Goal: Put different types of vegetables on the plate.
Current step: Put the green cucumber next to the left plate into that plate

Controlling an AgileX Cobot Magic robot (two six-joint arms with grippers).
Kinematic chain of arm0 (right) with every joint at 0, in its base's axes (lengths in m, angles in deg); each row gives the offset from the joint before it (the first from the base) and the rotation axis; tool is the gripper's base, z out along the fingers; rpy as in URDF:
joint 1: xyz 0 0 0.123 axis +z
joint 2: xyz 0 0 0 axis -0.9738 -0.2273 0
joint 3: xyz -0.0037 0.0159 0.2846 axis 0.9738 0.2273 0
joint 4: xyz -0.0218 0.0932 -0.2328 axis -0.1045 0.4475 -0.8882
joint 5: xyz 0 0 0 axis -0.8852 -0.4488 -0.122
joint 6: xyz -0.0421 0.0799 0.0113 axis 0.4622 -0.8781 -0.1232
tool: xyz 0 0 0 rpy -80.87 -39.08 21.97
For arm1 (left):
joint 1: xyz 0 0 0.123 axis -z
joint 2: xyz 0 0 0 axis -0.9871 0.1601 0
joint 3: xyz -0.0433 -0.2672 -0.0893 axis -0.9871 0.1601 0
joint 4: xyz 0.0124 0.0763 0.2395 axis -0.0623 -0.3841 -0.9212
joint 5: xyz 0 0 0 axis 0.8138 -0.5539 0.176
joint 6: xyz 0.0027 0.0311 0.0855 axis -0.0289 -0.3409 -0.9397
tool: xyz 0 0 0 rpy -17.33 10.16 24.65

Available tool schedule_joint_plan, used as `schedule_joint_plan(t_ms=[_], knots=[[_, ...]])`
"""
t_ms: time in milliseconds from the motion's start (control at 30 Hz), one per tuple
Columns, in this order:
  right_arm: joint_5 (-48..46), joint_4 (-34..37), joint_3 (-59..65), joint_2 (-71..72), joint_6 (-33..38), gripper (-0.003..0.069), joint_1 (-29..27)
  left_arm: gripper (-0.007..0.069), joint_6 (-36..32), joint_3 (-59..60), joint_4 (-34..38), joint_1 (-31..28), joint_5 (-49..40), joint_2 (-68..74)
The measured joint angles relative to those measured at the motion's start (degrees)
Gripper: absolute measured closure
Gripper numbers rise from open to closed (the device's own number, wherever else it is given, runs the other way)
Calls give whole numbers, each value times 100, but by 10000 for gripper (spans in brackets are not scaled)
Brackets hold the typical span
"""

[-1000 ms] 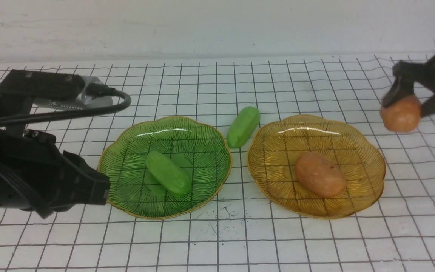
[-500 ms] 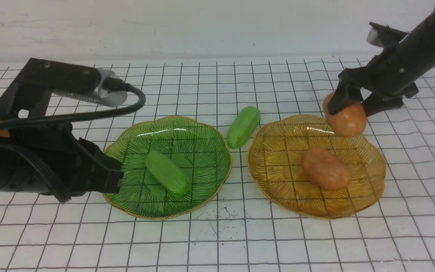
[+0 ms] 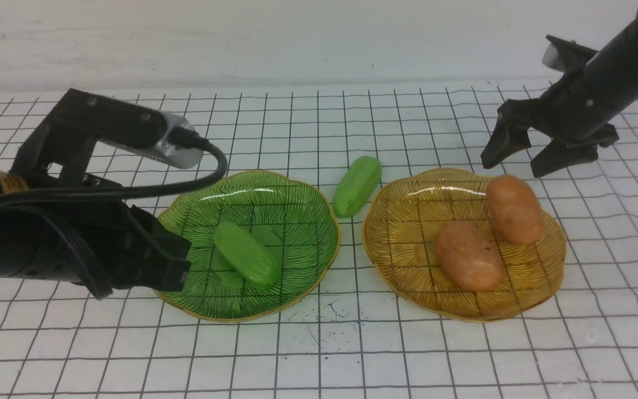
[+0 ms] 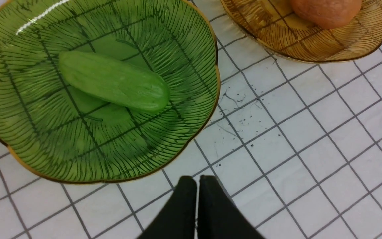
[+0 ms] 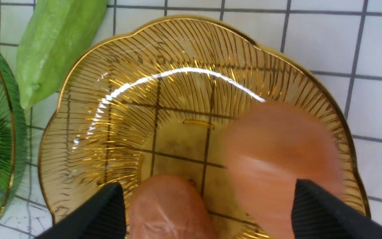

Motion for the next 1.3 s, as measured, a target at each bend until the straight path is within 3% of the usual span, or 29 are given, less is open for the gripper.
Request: schedule_joint_plan(t_ms=[133,267,300,333,400,533,767,867,1067,1300], knots=[[-23,173,11,638,-156,123,0,632,-343,-585,1,10,-349,531],[-43,235,11,1586,-70,271,0,632,-424,-1472,-33,116,-591,1127],[-58,114,57,2205,-16,383,0,632,-452,-1951,-41,237,-703,1495],[-68,54,86,2392,-16,407,0,632,-458,-2251,-41,303,-759,1667],[-101,-213,306,3149,-16,562,0,632,-458,-2852,-58,479,-905,2124],[-153,-470,1077,4339,-16,661,0,632,-382,-3930,-169,789,-1095,3133],[-222,-359,2898,5909,-98,671,0,626,-374,-5162,-259,851,-1156,4475],[-113,-85,3889,6757,-102,673,0,585,-387,-5774,-260,851,-1129,5165],[721,224,5250,7842,143,673,0,428,-187,-6291,-264,851,-519,6042],[802,462,5747,7918,219,673,0,232,-27,-6340,-279,851,208,6618]])
